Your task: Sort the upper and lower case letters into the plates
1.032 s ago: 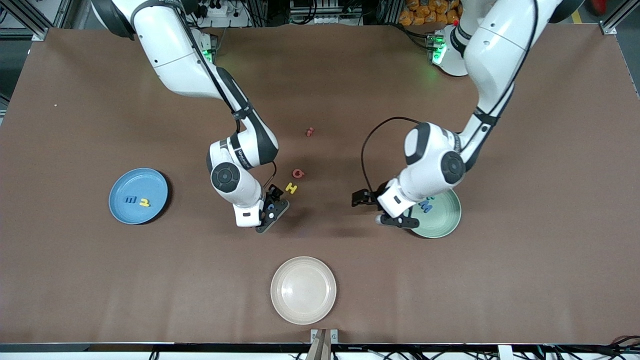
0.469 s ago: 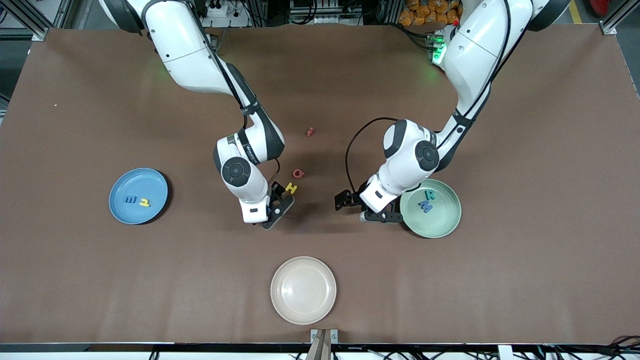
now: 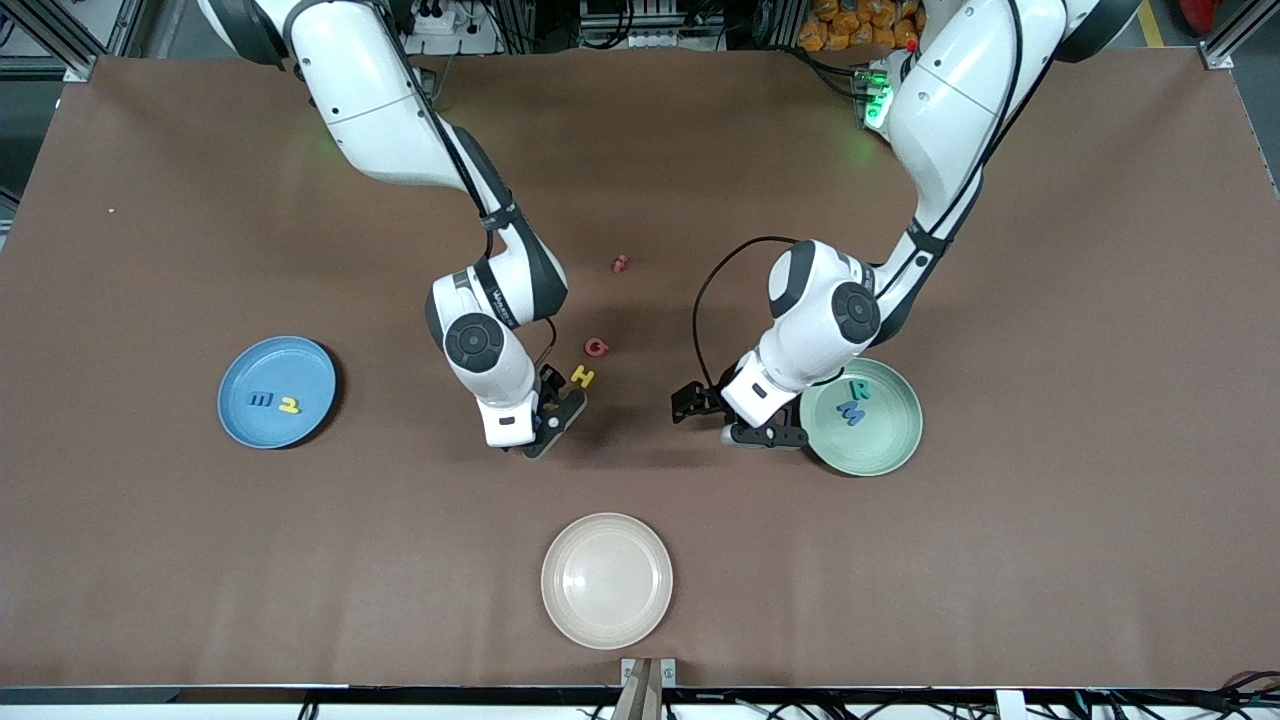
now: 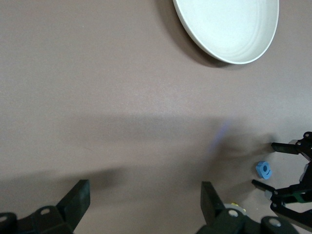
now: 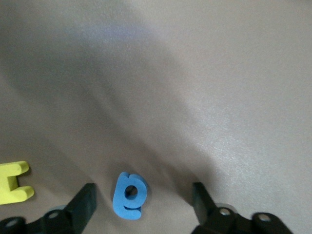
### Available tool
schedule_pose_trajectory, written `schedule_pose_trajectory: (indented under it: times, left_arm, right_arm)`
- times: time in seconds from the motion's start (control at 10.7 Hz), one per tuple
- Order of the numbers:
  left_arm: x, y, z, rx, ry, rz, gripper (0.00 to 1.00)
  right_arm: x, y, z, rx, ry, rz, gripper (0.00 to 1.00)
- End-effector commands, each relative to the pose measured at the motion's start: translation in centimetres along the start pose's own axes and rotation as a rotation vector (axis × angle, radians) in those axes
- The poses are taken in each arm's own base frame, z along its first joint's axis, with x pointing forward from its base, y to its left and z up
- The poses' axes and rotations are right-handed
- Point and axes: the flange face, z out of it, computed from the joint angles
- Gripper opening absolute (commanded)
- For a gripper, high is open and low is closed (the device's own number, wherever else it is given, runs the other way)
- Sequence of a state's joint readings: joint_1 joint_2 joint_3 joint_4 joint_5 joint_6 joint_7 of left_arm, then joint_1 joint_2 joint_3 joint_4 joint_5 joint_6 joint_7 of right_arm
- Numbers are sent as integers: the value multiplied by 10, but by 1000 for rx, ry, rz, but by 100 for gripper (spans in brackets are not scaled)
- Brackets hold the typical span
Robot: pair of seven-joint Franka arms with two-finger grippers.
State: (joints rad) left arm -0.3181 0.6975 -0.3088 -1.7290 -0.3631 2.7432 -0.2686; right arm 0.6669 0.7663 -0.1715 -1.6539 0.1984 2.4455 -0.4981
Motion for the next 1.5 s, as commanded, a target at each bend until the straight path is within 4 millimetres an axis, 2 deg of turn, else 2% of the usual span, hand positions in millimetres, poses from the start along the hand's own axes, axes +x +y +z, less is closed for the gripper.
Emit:
schedule_pose_trajectory:
  times: [0.0, 0.09, 0.28, 0.47, 0.66, 0.84, 0.94, 1.03, 1.13, 1.31, 1.41]
  left_arm:
    - [1, 5, 3, 2, 10, 12, 100]
    - [-1, 5, 5, 1, 7, 10, 100]
    - [-4, 18, 14, -13, 12, 27, 100]
    - [-13, 44, 29, -51, 67, 56, 100]
    - [-24, 53, 46, -64, 130, 103, 100]
    - [-29, 77, 51, -40, 156, 283, 100]
    - [-35, 85, 52, -23, 161, 359, 100]
    - [-54, 98, 59, -6, 151, 457, 100]
    - [-72, 106, 69, 32, 110, 539, 100]
    - [-117, 123, 90, 182, -11, 660, 100]
    - [-131, 134, 91, 285, -26, 709, 100]
  right_arm:
    - [-5, 0, 6, -15, -20, -4, 0]
    - [-5, 2, 6, -14, -22, -1, 0]
    - [-8, 13, -1, -16, -17, 20, 0]
    - [-24, 63, -20, -45, 0, 98, 0]
    - [-49, 121, -55, -86, 17, 180, 0]
    - [-102, 186, -72, -122, -71, 285, 0]
    - [-124, 207, -82, -123, -88, 333, 0]
    - [-153, 231, -88, -95, -123, 390, 0]
    - [-191, 260, -97, -62, -149, 461, 0]
    - [-261, 299, -110, 33, -209, 493, 0]
    - [-289, 309, -109, 83, -239, 499, 0]
